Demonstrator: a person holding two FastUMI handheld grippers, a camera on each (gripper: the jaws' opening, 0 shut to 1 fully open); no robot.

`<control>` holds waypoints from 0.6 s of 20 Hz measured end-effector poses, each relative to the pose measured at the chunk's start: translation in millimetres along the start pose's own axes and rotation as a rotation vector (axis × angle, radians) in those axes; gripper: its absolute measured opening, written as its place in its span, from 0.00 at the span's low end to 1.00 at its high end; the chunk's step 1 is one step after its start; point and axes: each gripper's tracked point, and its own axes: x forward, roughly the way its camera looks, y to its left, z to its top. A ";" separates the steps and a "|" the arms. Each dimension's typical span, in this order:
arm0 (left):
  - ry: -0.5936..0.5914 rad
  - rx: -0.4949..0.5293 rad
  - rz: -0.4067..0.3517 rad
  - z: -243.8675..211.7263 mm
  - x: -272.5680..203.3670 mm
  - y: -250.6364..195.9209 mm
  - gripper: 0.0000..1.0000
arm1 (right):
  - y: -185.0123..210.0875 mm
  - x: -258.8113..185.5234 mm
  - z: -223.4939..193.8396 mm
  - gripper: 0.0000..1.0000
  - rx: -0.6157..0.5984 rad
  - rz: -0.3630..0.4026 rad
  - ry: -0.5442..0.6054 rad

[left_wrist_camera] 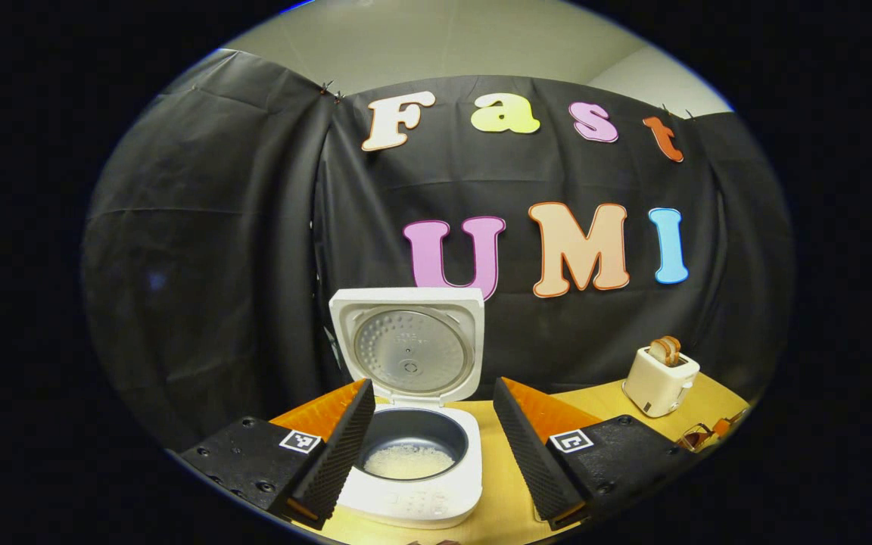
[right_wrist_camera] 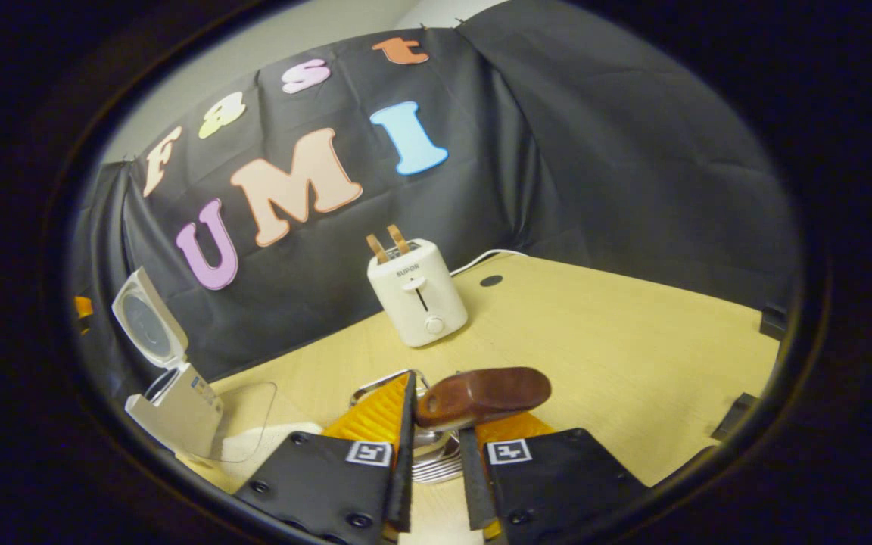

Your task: Close the left gripper, press the button to open the rice cooker; take a wooden spoon from the chopstick holder with the right hand, scoop a spoonful of rice and pour it into the rice cooker, then put the wooden spoon back into the chopstick holder.

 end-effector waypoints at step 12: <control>0.027 -0.018 0.060 -14.2 -21.2 9.4 0.93 | 25.9 34.2 13.8 0.16 -0.049 0.035 0.063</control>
